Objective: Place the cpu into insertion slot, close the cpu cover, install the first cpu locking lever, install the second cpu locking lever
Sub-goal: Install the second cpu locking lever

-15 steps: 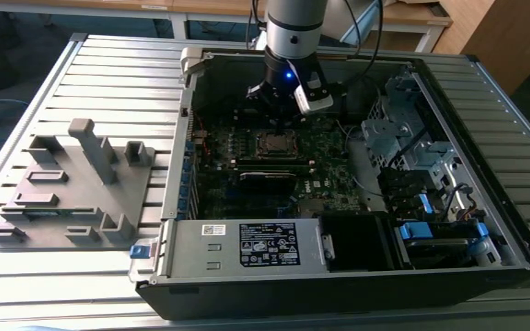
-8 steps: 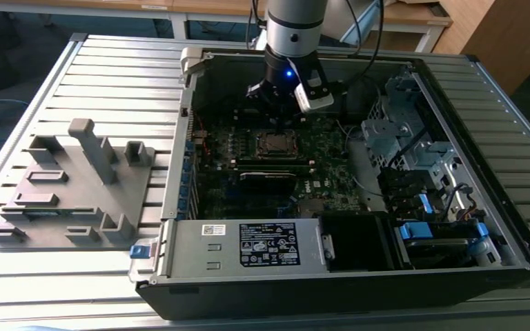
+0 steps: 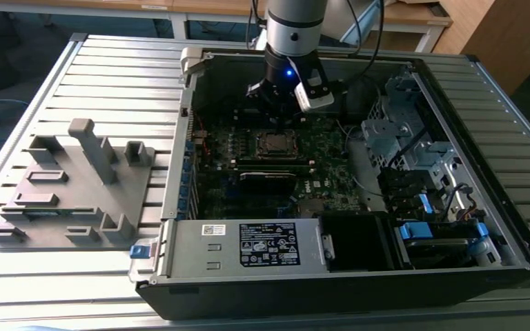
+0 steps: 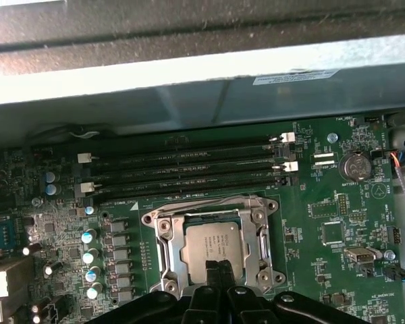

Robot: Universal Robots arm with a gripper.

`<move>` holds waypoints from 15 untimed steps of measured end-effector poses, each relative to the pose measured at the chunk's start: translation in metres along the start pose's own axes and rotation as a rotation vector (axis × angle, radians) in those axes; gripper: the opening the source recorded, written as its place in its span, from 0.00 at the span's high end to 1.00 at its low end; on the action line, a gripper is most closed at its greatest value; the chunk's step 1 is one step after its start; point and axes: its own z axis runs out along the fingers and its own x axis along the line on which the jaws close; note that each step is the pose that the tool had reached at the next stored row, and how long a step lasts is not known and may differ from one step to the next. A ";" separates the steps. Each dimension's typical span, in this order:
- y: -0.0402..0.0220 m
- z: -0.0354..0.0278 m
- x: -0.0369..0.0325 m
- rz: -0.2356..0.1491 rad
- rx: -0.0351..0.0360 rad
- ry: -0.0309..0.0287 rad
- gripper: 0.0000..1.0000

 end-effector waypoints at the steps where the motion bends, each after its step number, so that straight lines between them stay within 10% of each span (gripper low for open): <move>1: 0.0000 0.0000 0.0000 0.000 0.0000 0.0000 0.89; 15: -0.0037 -0.0003 -0.0004 0.000 0.0000 0.0000 0.89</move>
